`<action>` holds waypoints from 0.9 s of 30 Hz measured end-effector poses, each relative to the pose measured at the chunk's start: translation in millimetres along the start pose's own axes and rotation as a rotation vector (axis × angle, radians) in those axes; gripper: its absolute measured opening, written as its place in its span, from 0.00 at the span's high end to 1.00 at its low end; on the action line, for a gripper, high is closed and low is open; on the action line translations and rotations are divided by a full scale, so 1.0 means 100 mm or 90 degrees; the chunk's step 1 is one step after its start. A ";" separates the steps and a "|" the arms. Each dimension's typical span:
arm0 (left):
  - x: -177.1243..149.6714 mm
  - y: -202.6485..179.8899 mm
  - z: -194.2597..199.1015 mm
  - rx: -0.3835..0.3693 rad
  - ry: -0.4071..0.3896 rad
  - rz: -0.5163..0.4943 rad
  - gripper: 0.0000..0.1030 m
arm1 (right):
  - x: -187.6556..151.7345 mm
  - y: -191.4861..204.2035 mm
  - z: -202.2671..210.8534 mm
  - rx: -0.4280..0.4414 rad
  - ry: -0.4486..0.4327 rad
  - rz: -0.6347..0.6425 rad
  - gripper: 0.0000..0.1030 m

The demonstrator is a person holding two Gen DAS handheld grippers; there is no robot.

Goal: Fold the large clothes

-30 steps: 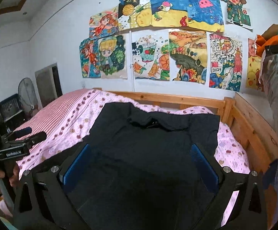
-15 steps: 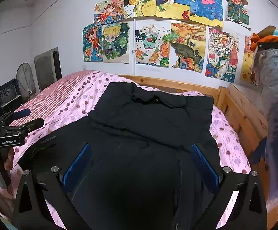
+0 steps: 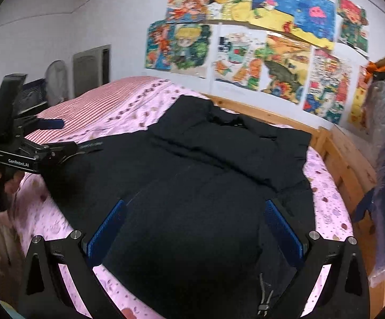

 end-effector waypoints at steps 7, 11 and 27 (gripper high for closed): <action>-0.33 -0.19 0.03 -0.044 0.056 -0.117 0.00 | -0.44 0.18 -0.13 0.034 0.070 0.011 0.02; -0.42 -0.29 -0.02 -0.069 0.112 -0.188 0.00 | -0.54 0.17 -0.14 0.033 0.089 0.012 0.02; -0.75 -0.62 -0.03 -0.118 0.083 -0.398 0.00 | -0.95 0.28 -0.21 0.025 0.164 0.069 0.02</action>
Point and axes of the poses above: each gripper's, at about its wrist camera, not at the fingertips, and z roughly against the way its jaws point, y to its left, x to its top, the point moved 10 cm from there along -z, roughly the way its jaws point, and after that the axes turned 5 degrees about x, right-handed, at the moved point
